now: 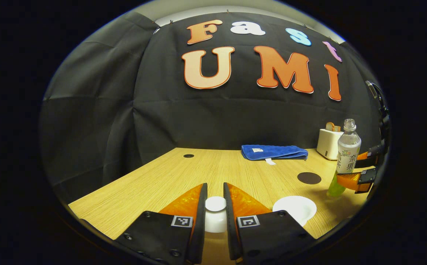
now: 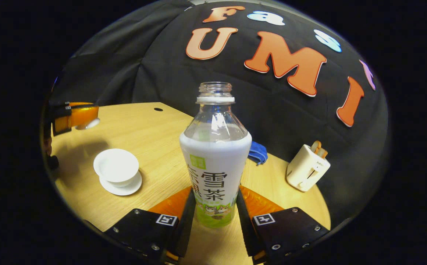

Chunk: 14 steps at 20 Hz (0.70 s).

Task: Open the teacup lid with one hand, grasp the water bottle and pour water into the teacup with the other hand; after pouring, place the water bottle on the coaster and then close the teacup lid.

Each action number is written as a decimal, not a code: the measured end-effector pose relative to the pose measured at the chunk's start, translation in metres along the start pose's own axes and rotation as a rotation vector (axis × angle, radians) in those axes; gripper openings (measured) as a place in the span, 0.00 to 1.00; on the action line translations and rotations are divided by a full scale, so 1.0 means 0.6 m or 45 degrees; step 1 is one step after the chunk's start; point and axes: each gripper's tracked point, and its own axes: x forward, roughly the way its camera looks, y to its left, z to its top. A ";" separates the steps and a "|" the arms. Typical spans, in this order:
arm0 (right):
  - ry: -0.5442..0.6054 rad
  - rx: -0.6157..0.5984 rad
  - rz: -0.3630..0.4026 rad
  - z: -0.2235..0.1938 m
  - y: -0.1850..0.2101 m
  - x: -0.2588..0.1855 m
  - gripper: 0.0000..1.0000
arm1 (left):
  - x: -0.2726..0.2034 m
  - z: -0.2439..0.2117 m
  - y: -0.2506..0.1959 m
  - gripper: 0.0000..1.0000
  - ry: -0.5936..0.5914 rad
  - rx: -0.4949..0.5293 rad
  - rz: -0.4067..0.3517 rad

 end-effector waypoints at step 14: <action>-0.027 -0.595 -0.138 0.026 0.015 0.011 0.60 | -0.008 -0.020 0.037 0.30 0.017 -0.011 0.024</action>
